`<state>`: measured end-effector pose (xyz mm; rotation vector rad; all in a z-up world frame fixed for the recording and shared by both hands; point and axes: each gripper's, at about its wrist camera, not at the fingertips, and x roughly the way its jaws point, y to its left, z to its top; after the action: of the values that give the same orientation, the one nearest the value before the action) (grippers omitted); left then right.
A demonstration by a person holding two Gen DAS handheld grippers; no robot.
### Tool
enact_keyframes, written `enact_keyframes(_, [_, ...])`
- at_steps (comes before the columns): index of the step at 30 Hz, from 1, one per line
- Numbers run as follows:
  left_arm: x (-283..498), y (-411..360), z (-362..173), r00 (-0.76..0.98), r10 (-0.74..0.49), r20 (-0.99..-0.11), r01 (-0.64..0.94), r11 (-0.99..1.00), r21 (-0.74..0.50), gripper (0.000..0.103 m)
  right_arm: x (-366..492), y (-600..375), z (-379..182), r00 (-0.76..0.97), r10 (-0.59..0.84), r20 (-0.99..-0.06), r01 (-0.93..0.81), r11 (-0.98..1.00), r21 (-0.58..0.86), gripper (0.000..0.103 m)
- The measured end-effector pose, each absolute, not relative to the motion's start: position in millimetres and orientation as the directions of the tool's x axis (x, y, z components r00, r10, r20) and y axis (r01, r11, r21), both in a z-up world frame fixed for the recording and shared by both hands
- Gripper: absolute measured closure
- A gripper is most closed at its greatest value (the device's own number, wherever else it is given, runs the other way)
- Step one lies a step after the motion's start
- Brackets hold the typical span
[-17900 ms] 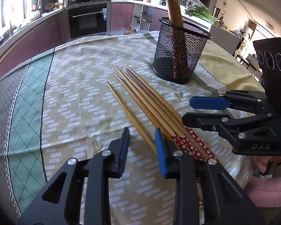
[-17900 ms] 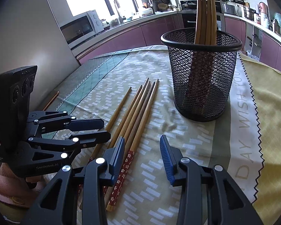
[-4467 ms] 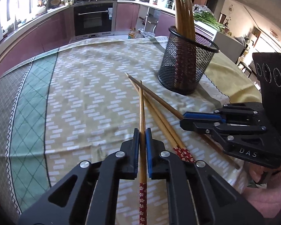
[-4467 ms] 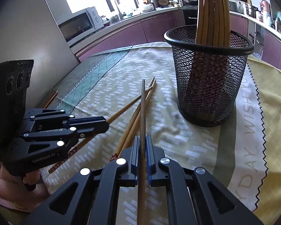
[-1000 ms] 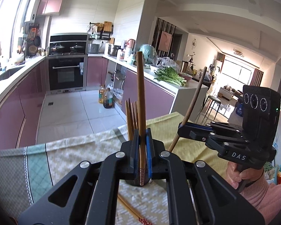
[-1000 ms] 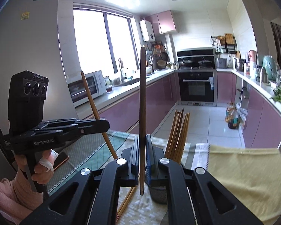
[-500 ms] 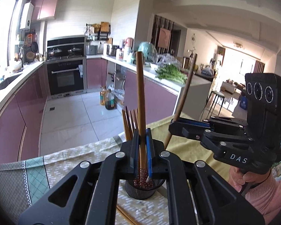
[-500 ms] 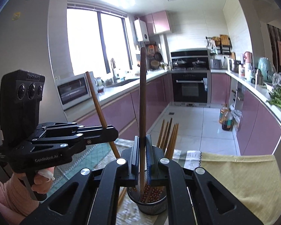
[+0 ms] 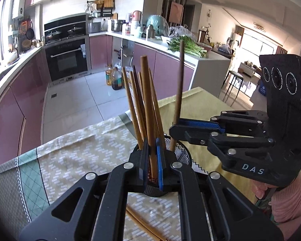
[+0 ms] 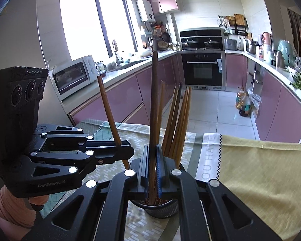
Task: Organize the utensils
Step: 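Lower both held chopsticks upright into the black mesh cup, then open both grippers to release the chopsticks into the cup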
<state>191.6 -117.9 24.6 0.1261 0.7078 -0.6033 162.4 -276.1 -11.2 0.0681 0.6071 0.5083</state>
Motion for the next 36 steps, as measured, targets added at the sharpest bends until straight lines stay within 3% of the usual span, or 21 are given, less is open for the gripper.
enact_keyframes(11, [220, -126, 13, 0.585, -0.457, -0.670, 0.542, 0.835, -0.097, 0.095, 174, -279, -16, 0.704, 0.457, -0.543, -0.397, 0.888, 0.231, 0.096])
enact_keyframes(13, [221, -127, 13, 0.586, -0.451, -0.673, 0.535, 0.839, -0.096, 0.087, 177, -280, -17, 0.702, 0.455, -0.547, -0.390, 0.889, 0.238, 0.096])
enact_keyframes(20, [217, -124, 3, 0.595, -0.445, -0.669, 0.518, 0.849, -0.104, 0.081, 175, -281, -25, 0.694, 0.457, -0.556, -0.382, 0.889, 0.254, 0.096])
enact_keyframes(22, [213, -116, 2, 0.604, -0.457, -0.652, 0.511, 0.851, -0.123, 0.071, 171, -282, -26, 0.693, 0.460, -0.555, -0.385, 0.887, 0.255, 0.092])
enact_keyframes(26, [195, -98, 1, 0.643, -0.459, -0.612, 0.491, 0.862, -0.131, 0.067, 156, -284, -24, 0.692, 0.487, -0.532, -0.412, 0.873, 0.263, 0.081])
enact_keyframes(28, [184, -88, -2, 0.660, -0.456, -0.598, 0.480, 0.867, -0.132, 0.053, 144, -282, -23, 0.690, 0.509, -0.515, -0.440, 0.859, 0.261, 0.077])
enact_keyframes(36, [139, -42, -21, 0.720, -0.373, -0.585, 0.380, 0.918, -0.118, 0.035, 104, -265, -38, 0.631, 0.572, -0.525, -0.531, 0.811, 0.245, 0.064])
